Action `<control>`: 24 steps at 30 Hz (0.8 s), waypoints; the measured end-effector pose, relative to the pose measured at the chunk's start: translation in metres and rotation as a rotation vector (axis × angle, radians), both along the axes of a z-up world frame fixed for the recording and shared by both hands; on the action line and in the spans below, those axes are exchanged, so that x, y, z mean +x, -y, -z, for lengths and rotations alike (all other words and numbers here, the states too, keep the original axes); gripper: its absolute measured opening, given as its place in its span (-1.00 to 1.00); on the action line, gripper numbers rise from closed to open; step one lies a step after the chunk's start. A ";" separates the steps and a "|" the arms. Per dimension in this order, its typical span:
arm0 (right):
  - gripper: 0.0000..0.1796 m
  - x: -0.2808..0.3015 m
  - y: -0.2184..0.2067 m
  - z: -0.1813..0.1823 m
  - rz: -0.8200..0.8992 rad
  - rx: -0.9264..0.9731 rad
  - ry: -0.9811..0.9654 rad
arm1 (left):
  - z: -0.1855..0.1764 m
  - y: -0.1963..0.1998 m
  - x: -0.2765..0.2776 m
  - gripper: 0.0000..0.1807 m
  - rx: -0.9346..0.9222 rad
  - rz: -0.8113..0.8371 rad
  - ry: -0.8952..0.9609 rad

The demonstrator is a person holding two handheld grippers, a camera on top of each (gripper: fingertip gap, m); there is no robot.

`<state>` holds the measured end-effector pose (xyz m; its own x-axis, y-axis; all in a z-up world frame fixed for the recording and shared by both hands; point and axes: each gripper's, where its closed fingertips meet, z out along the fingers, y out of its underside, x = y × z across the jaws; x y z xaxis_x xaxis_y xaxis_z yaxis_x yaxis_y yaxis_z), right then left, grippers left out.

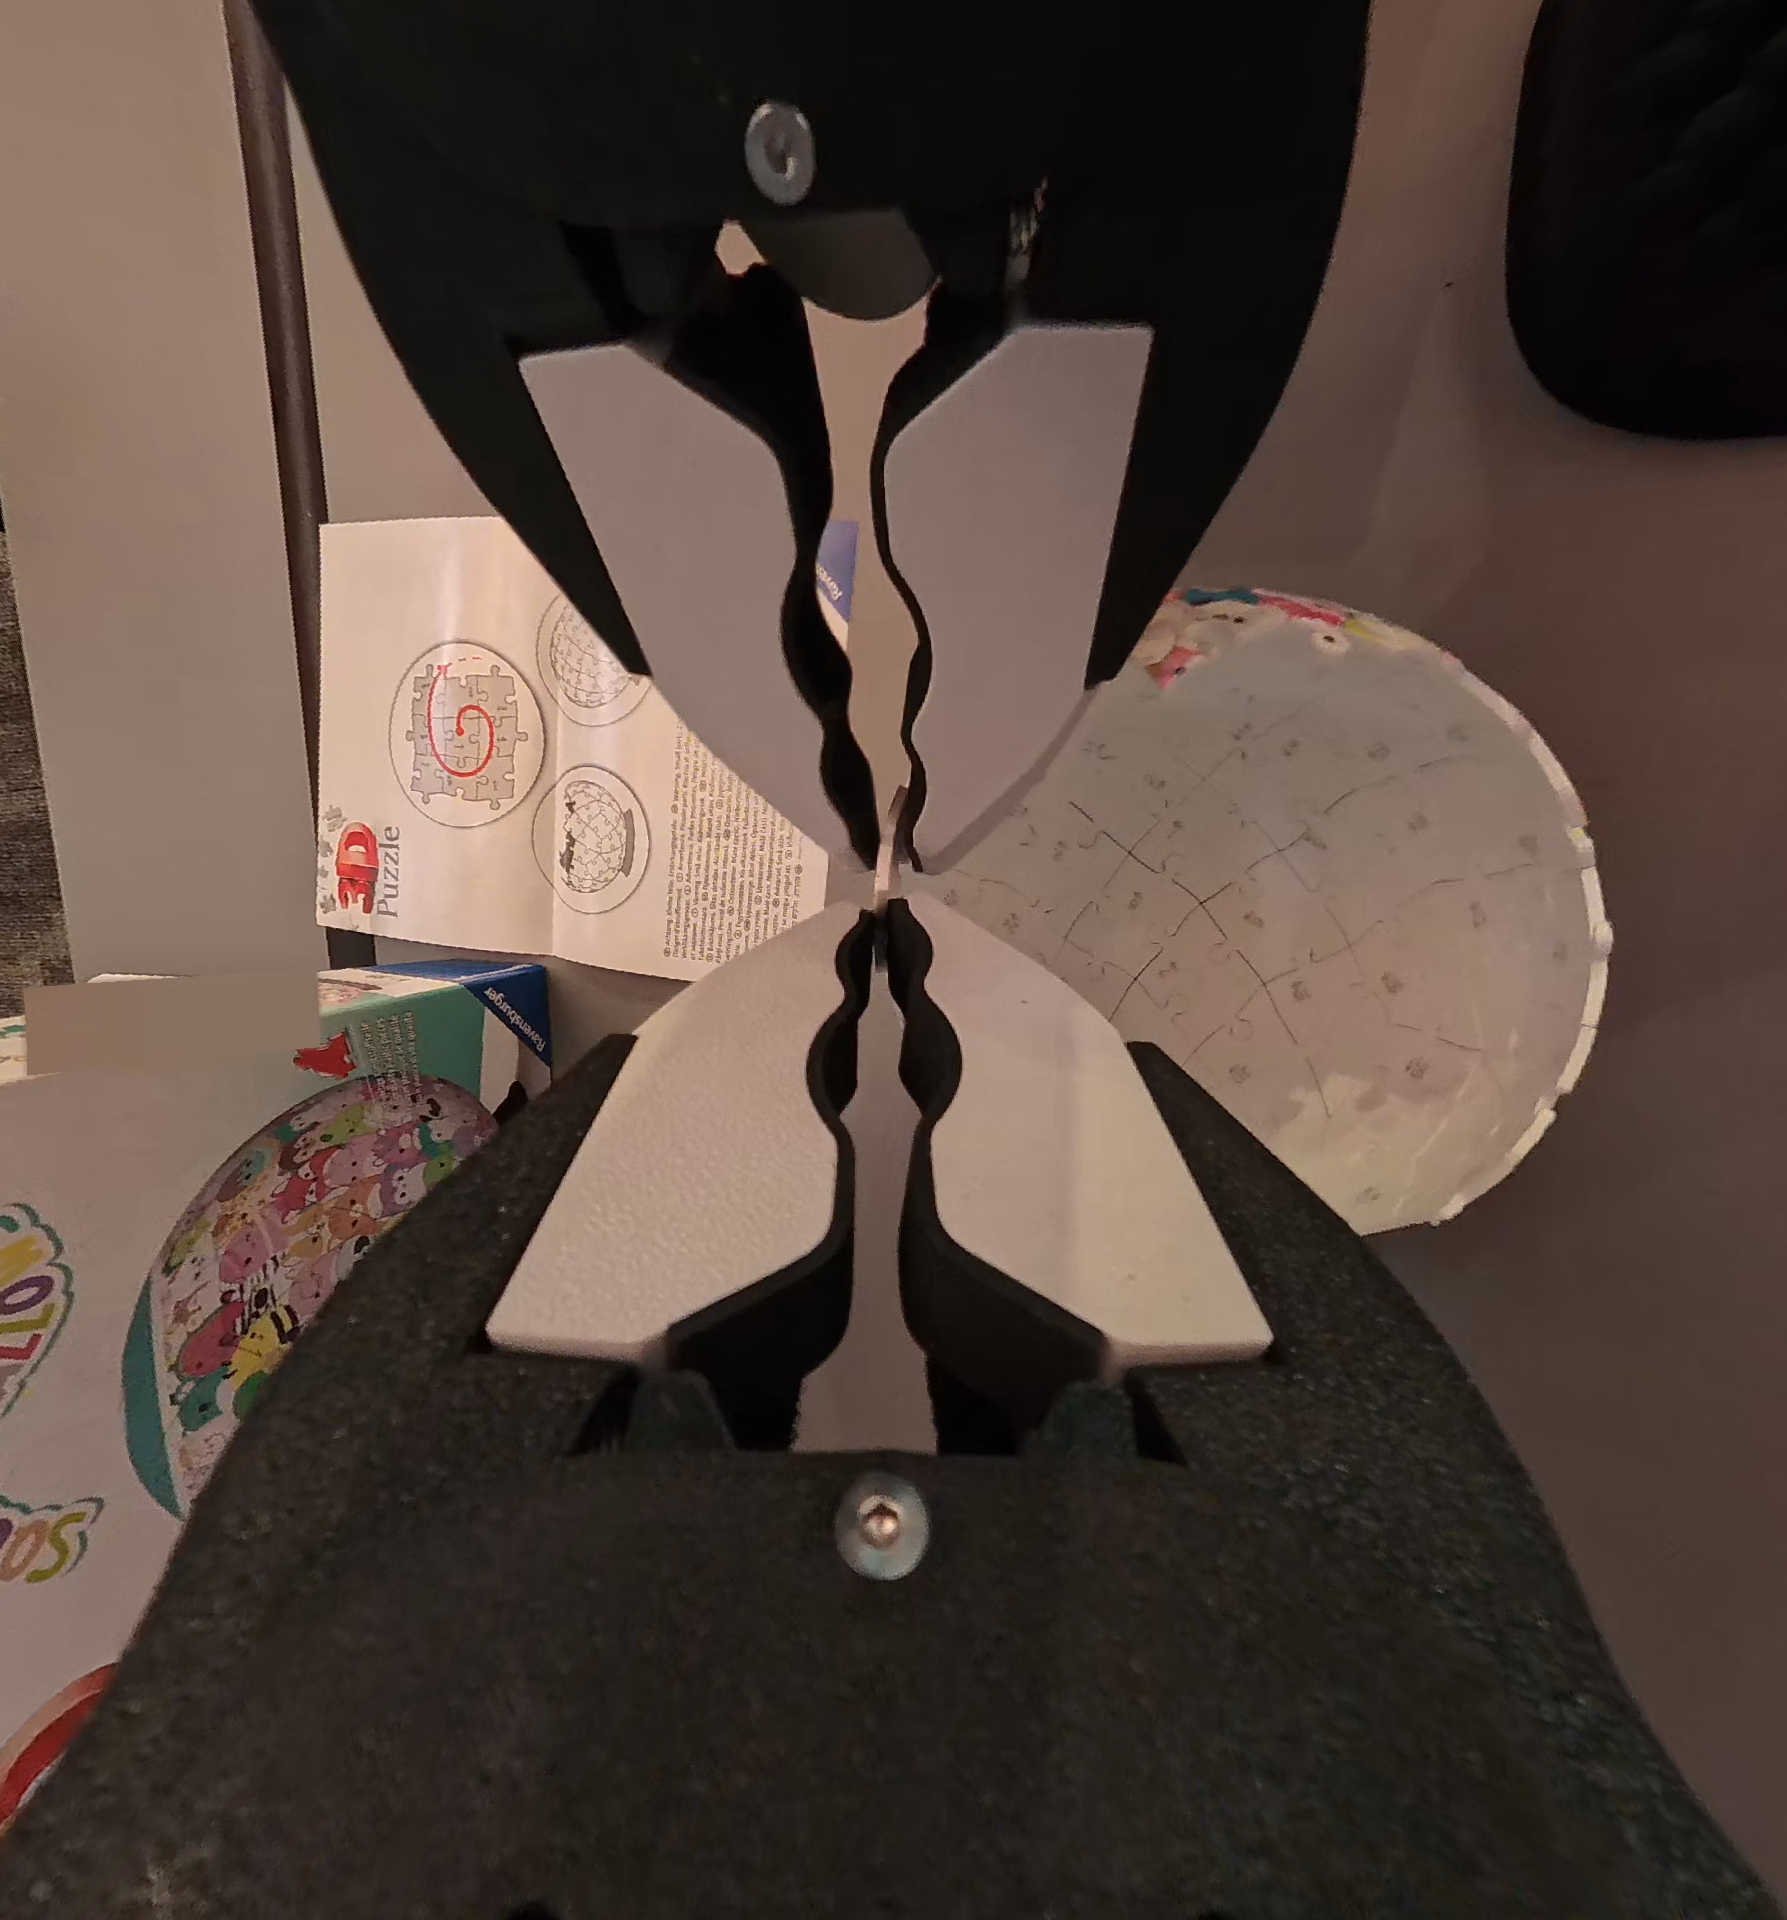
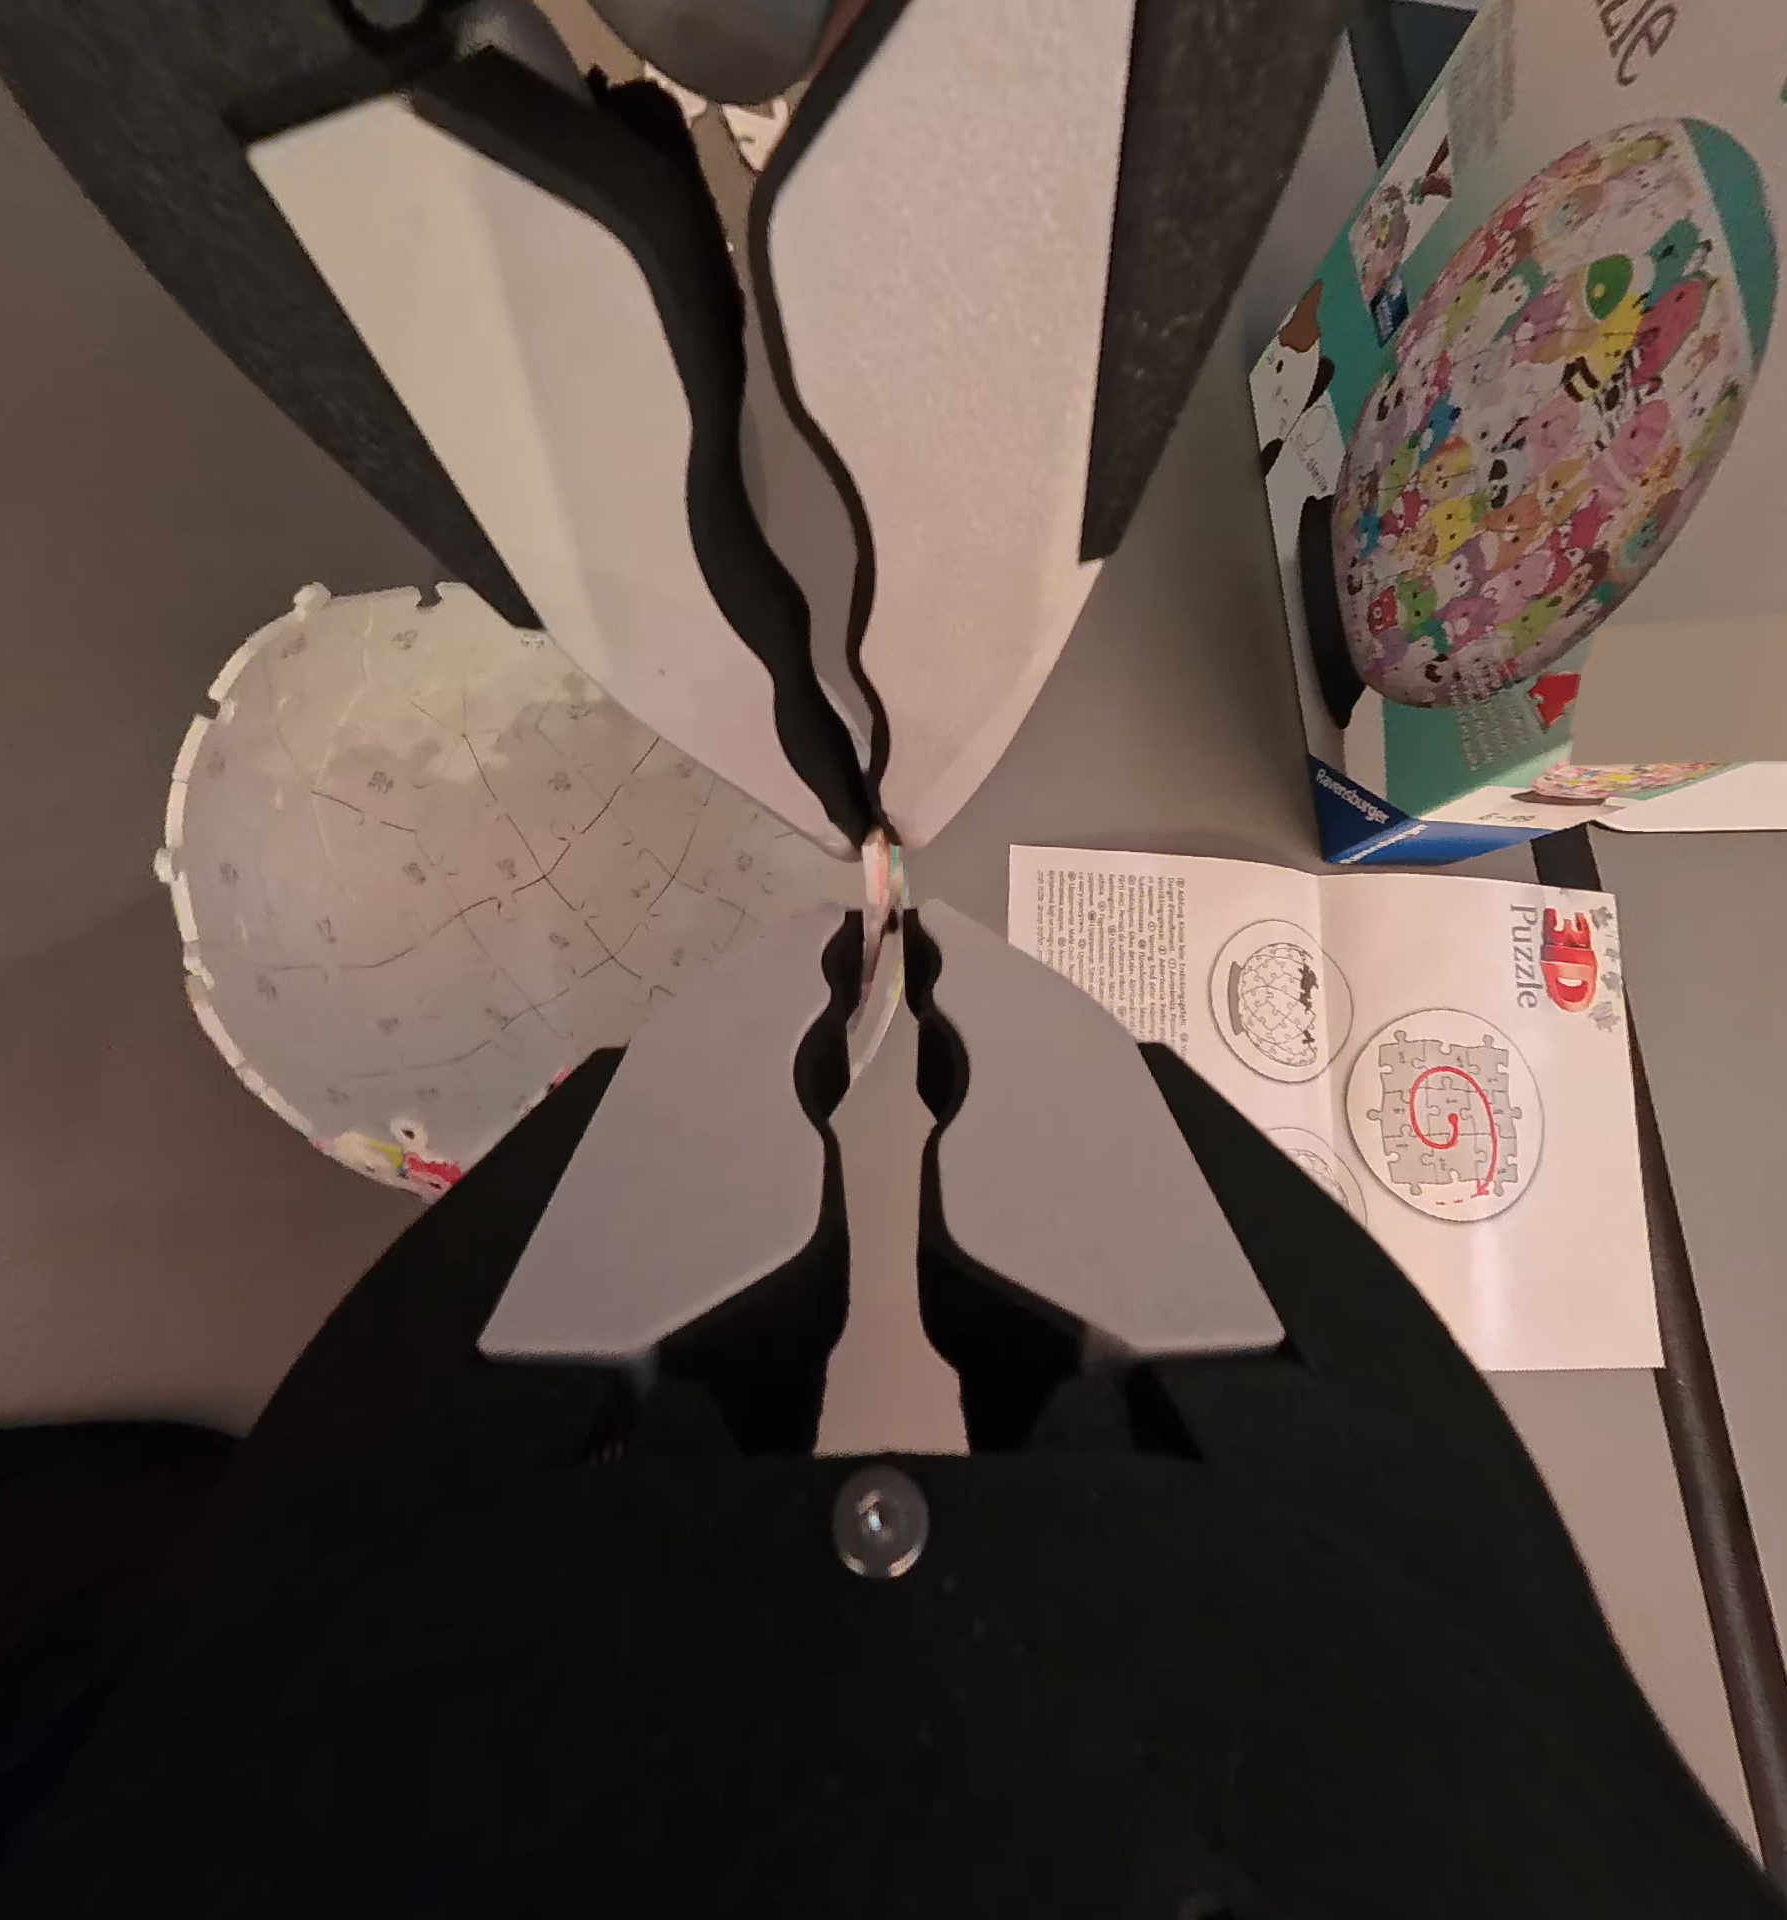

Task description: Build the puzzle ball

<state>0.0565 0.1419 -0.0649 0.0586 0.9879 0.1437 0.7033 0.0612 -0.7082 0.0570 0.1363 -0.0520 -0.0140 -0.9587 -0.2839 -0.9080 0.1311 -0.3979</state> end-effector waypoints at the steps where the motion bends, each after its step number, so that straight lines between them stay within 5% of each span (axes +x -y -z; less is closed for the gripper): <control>1: -0.90 0.000 0.000 0.001 0.000 0.001 0.004 | 0.000 0.000 0.000 -0.97 0.000 0.000 -0.001; 12: -0.95 -0.001 -0.002 0.003 0.015 -0.011 -0.005 | 0.003 -0.001 -0.006 -0.84 -0.011 -0.034 -0.020; 24: -0.94 0.000 -0.007 0.002 0.039 -0.007 -0.024 | 0.005 -0.005 -0.007 -0.97 0.023 -0.053 -0.039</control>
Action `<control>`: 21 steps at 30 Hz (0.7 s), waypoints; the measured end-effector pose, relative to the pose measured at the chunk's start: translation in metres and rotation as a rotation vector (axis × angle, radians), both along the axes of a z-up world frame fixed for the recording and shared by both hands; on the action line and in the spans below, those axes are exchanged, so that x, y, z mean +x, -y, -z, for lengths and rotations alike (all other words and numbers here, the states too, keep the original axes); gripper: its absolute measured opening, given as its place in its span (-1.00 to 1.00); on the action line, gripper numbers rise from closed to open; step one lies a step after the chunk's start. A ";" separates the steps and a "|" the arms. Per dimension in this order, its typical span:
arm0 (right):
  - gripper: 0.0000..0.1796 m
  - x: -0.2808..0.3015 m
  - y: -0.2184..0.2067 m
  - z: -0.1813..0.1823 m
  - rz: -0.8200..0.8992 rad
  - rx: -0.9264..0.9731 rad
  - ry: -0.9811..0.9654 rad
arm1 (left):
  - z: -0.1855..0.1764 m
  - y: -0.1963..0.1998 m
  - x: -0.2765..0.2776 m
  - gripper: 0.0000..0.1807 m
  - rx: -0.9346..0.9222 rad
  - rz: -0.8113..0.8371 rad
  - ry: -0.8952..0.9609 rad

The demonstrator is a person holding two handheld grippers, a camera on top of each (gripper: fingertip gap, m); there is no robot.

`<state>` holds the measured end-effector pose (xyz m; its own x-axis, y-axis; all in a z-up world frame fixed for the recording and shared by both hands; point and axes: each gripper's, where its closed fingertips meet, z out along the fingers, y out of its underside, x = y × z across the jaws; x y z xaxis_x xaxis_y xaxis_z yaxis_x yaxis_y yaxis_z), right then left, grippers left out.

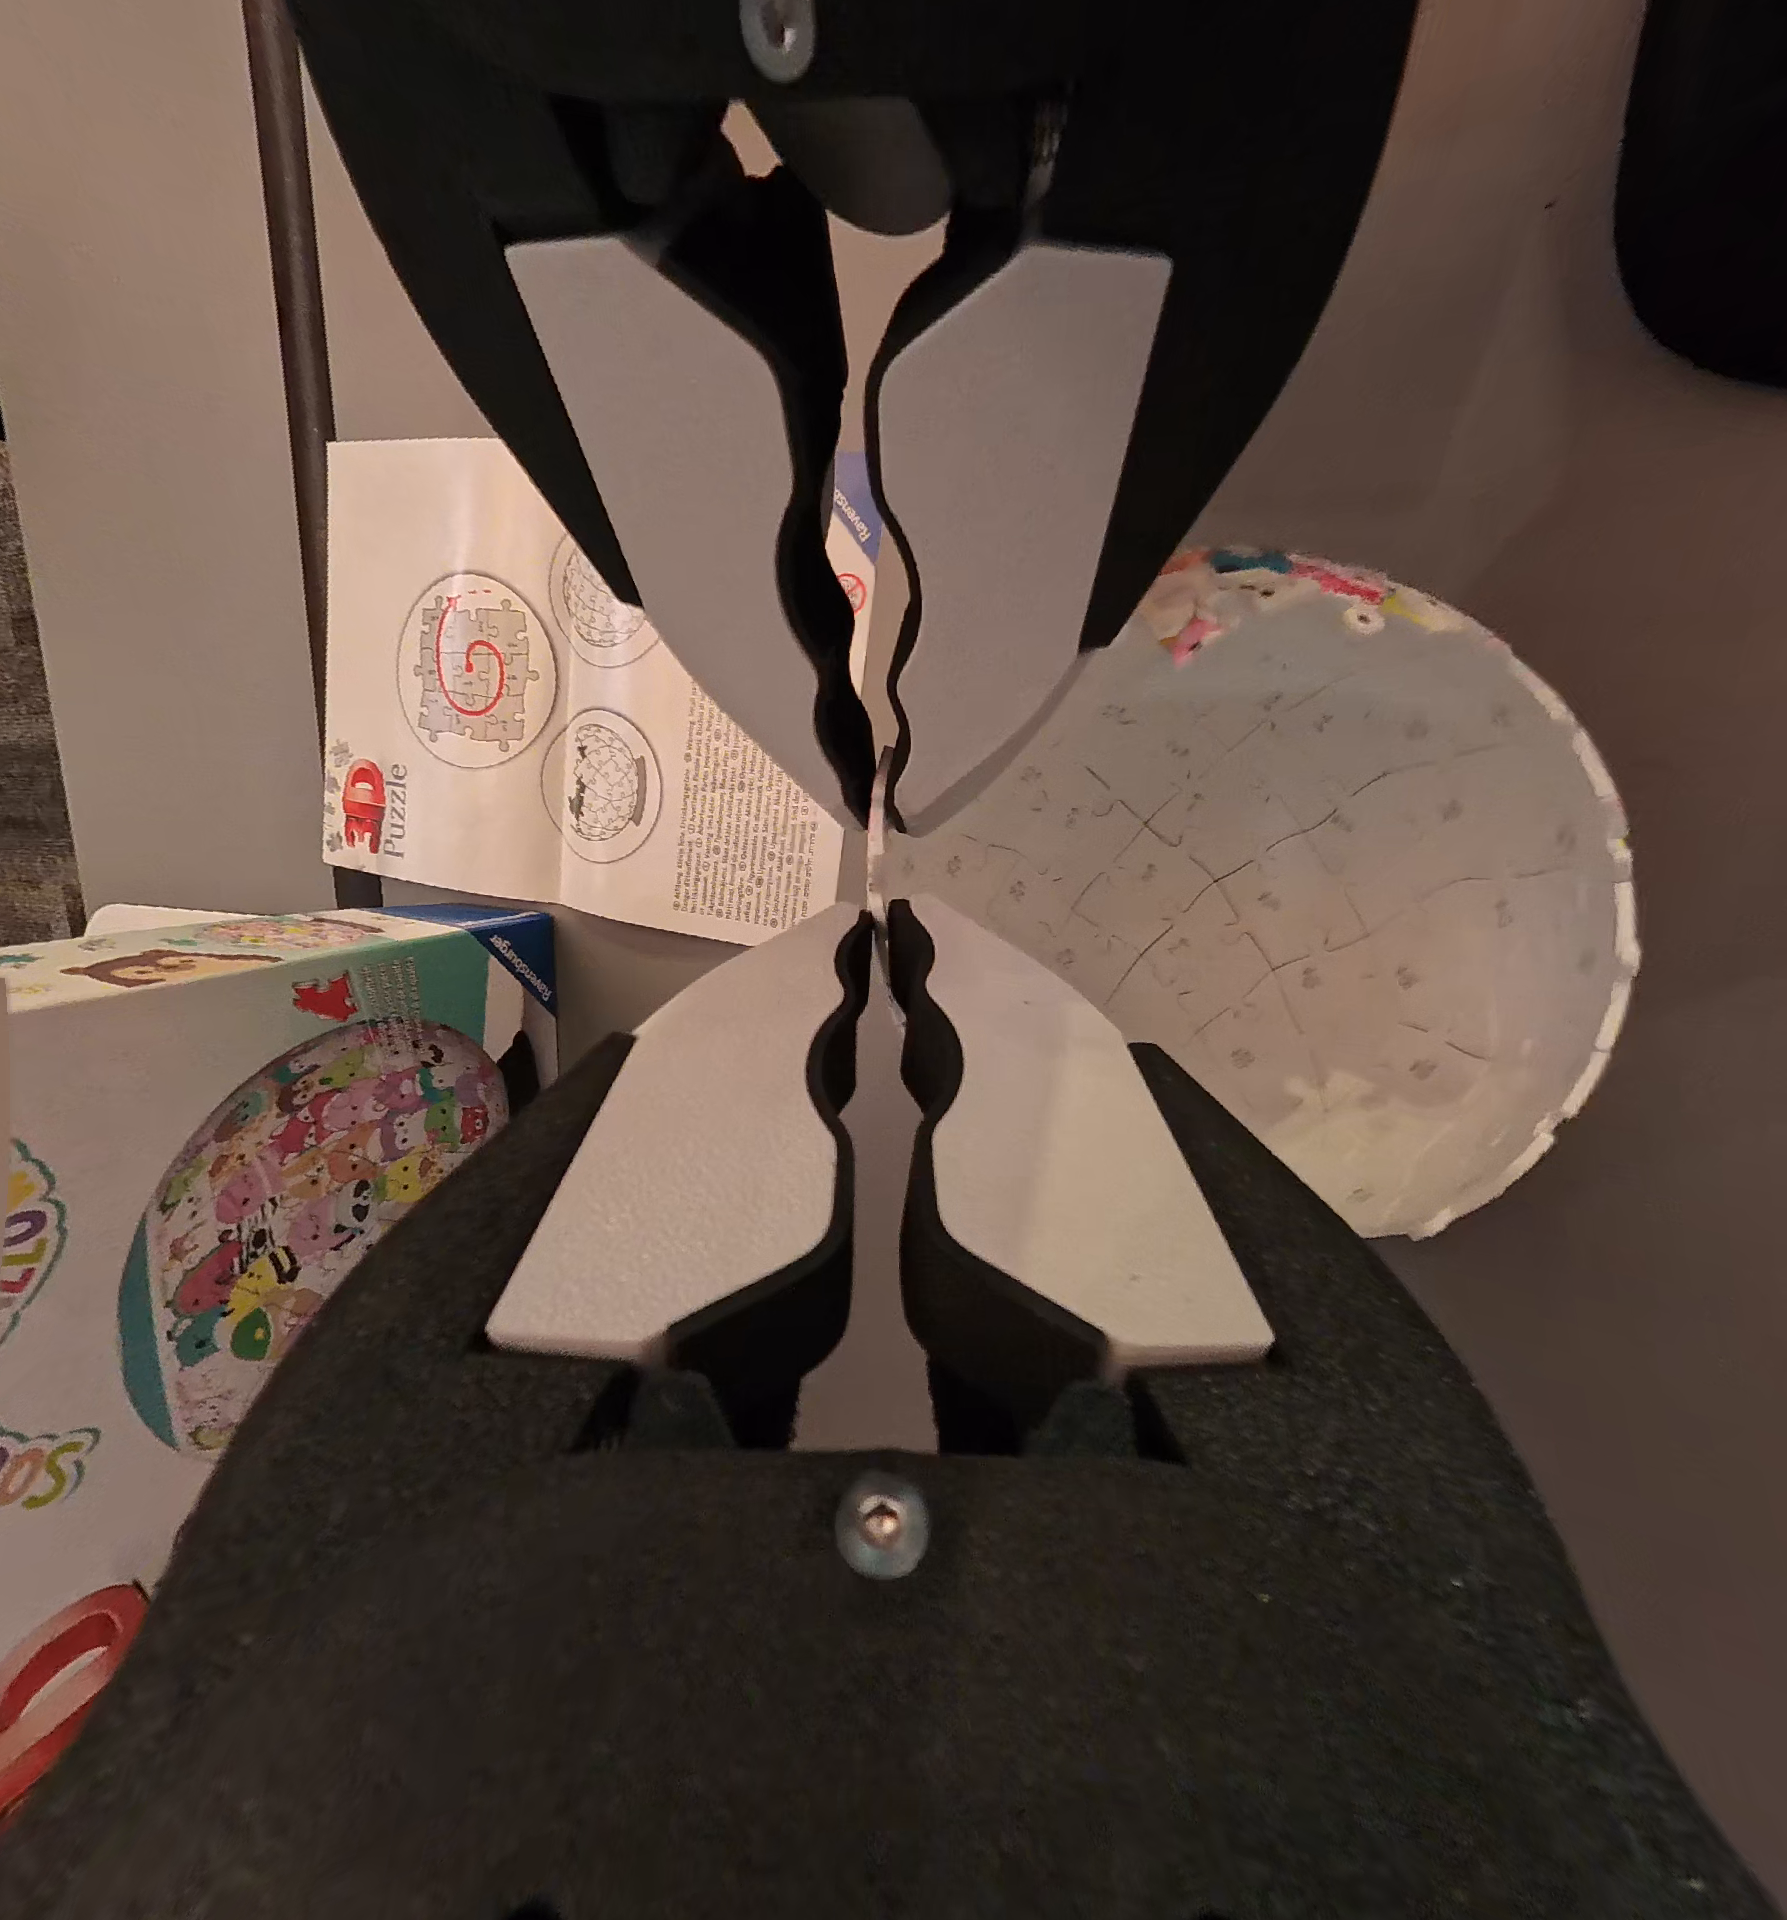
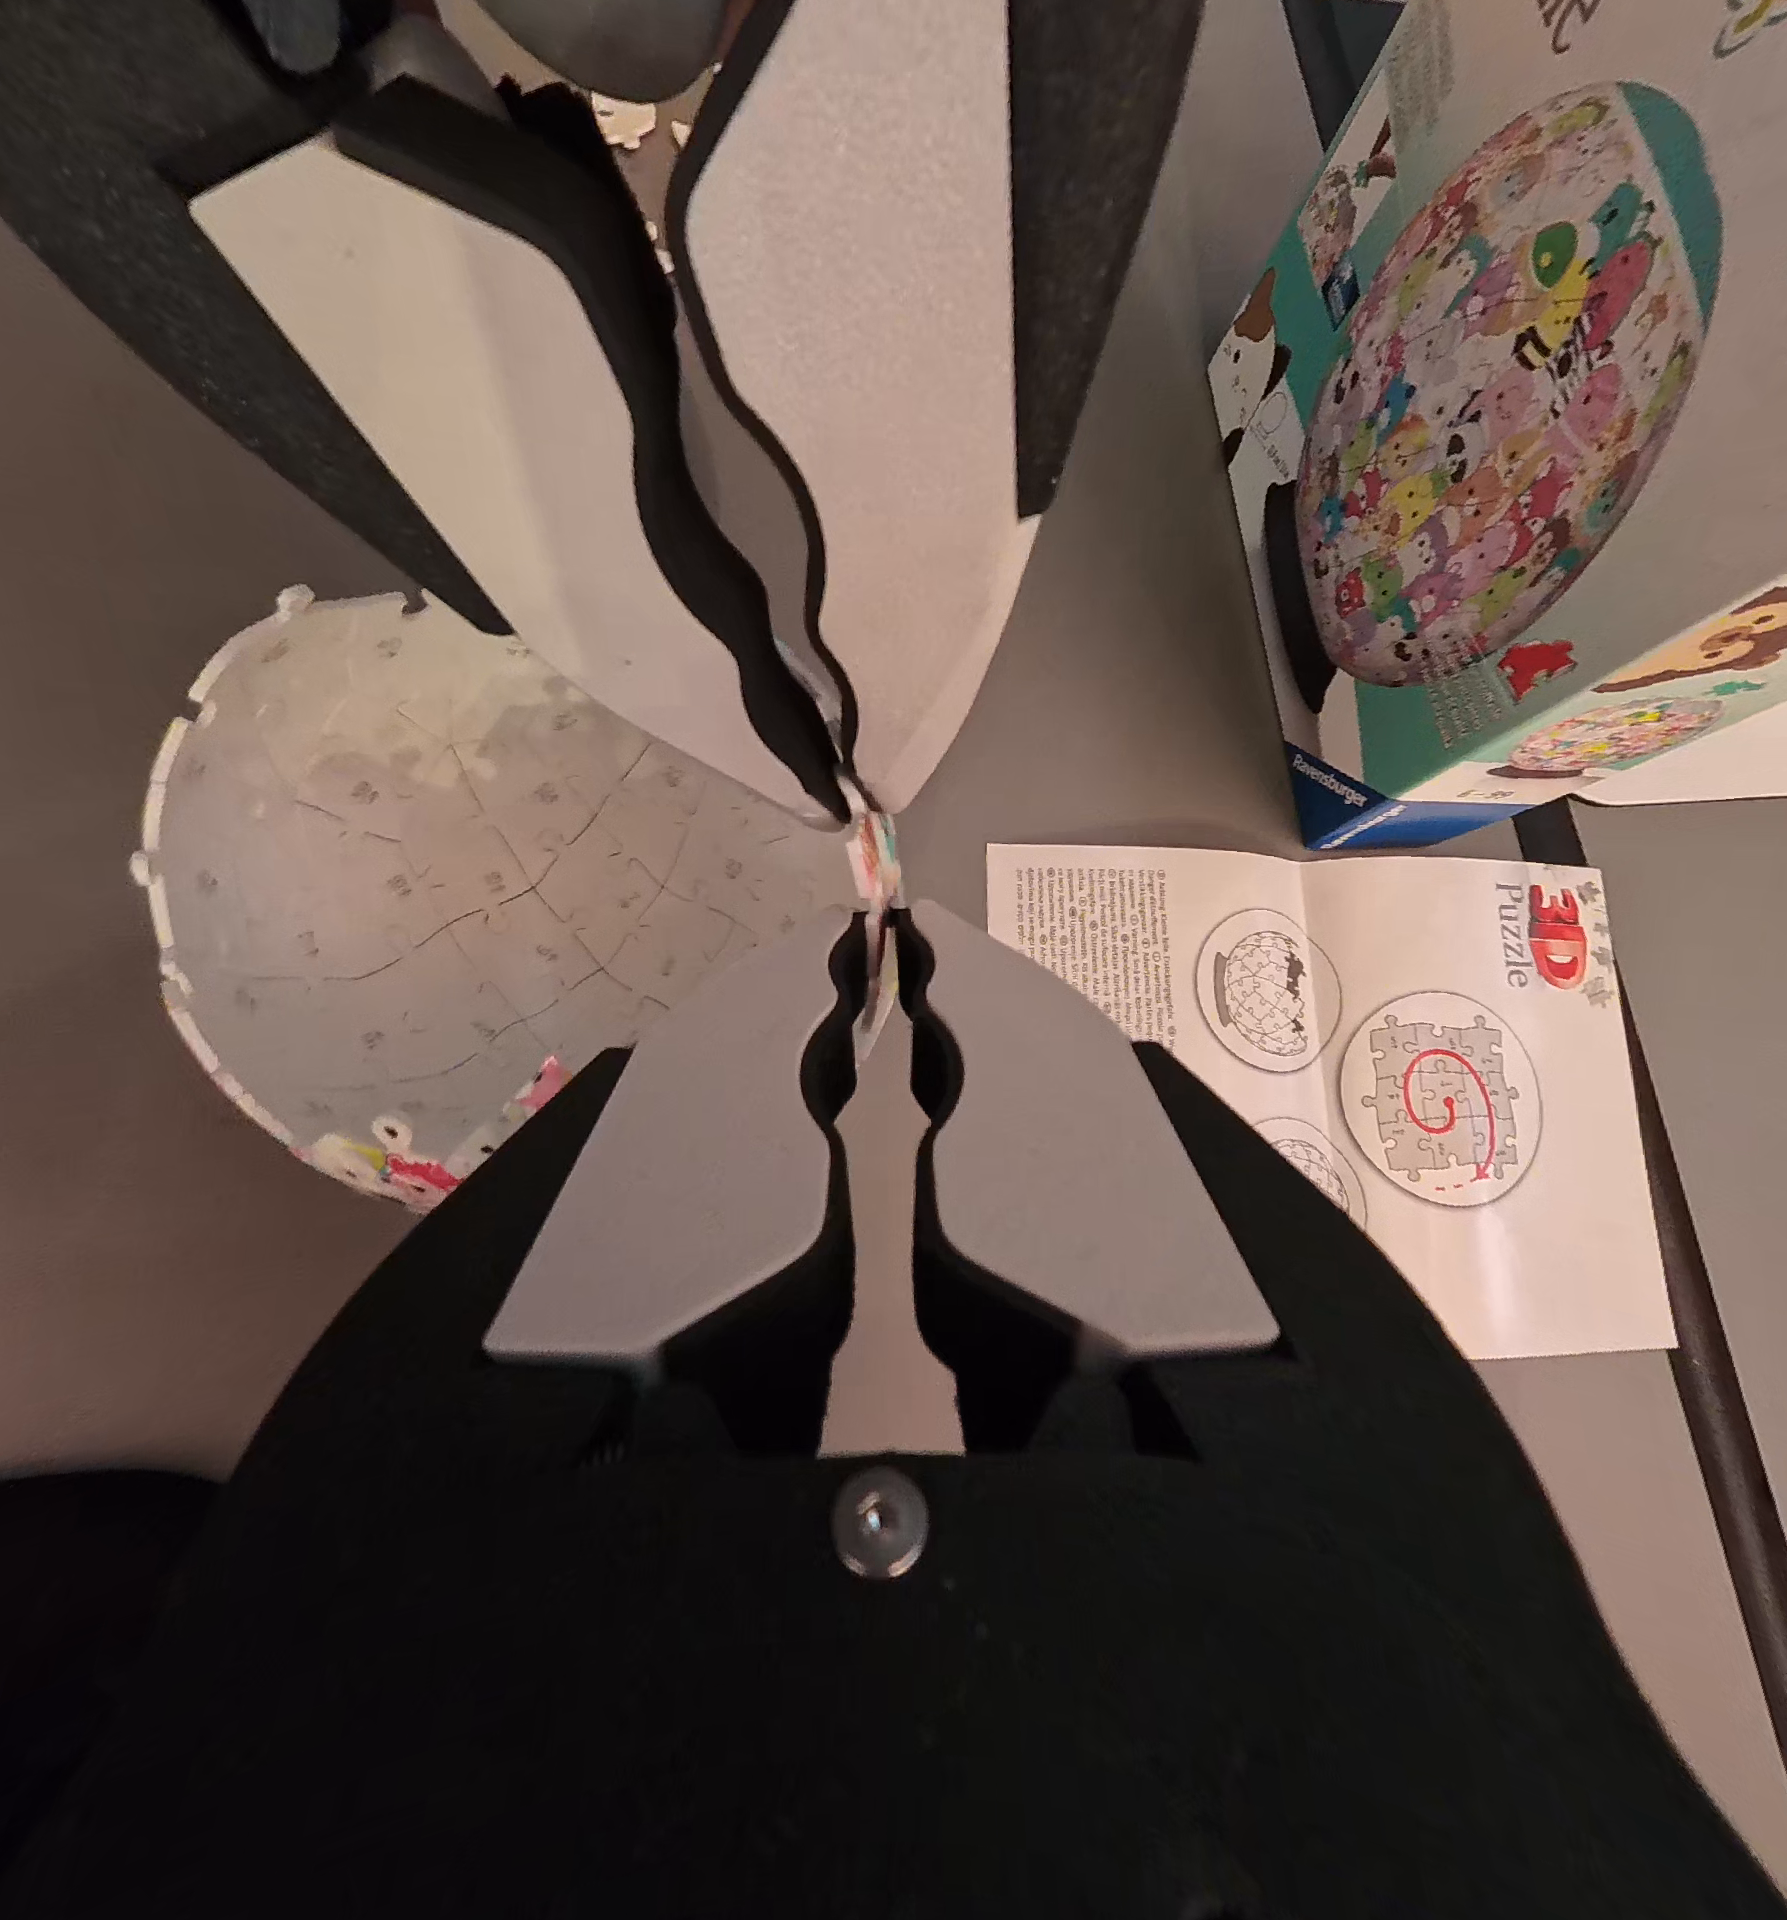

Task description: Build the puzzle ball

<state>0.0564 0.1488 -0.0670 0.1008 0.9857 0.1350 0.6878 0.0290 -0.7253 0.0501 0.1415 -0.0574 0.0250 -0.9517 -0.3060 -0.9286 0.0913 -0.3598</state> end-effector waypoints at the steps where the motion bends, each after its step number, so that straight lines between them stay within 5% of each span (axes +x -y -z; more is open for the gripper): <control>1: -0.94 0.000 0.000 0.000 0.000 0.002 -0.001 | 0.000 0.000 0.000 -0.97 0.003 -0.001 -0.001; 21: -0.96 0.000 -0.007 -0.002 0.021 0.046 -0.039 | 0.003 -0.014 -0.003 -0.82 0.103 -0.027 -0.030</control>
